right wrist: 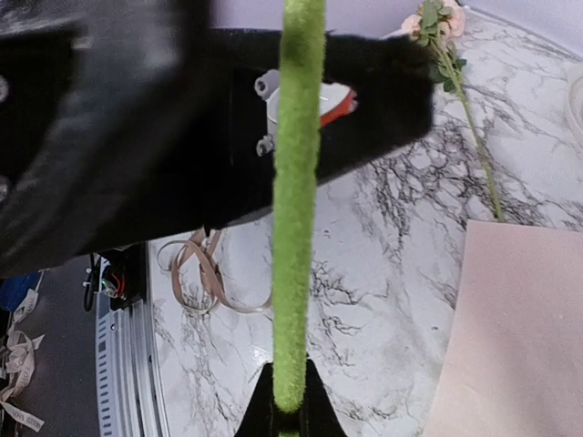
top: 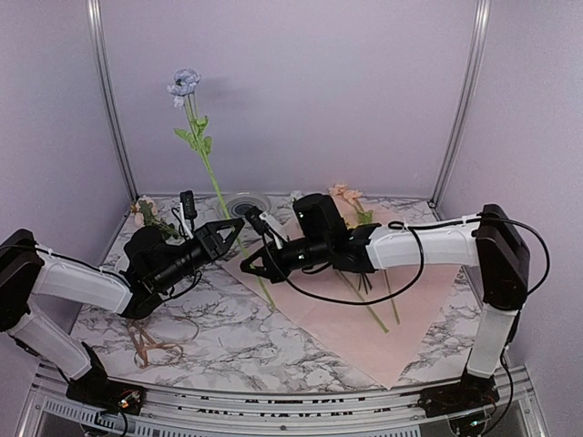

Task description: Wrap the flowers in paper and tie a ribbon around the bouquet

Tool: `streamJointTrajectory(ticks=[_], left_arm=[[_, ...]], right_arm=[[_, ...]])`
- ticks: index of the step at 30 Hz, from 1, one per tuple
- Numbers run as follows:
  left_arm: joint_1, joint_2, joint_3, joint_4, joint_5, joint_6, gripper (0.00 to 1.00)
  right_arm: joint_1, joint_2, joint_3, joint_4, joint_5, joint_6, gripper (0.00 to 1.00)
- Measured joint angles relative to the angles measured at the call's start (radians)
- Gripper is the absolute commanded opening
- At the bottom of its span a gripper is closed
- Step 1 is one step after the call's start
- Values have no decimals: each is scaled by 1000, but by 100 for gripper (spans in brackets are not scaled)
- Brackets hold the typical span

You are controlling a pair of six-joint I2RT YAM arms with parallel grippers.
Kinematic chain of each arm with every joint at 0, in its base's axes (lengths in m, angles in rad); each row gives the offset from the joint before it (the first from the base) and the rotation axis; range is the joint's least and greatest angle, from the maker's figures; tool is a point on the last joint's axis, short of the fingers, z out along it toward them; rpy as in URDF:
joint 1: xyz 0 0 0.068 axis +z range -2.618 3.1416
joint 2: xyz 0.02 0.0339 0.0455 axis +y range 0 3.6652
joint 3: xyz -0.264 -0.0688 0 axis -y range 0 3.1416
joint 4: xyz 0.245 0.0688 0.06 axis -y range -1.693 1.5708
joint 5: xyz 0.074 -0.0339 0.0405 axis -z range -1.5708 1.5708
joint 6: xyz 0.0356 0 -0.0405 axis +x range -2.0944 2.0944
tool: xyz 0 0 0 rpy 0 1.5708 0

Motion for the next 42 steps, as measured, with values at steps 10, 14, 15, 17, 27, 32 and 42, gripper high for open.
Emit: streamJointTrajectory(ticks=[10,14,15,17,27,32,42], left_arm=[[-4,-25,-4,-259,-210,57,74],[3,-26,0,-360,-252,82,74],[4,-26,3,-378,-257,86,74],[7,-24,16,-410,-260,91,73],[14,-7,55,-465,-249,105,73],[19,-7,55,-473,-249,108,73],[36,-7,55,-498,-259,99,72]], right_arm=[[-258,-142,-37,-290,200,-58,0],[-327,-158,-31,-488,369,-138,0],[-333,-155,-31,-535,402,-154,0],[-340,-140,-31,-632,468,-181,0],[-401,-49,-29,-853,568,-181,0],[-405,-32,-30,-865,571,-176,0],[-405,-27,-46,-880,571,-148,34]])
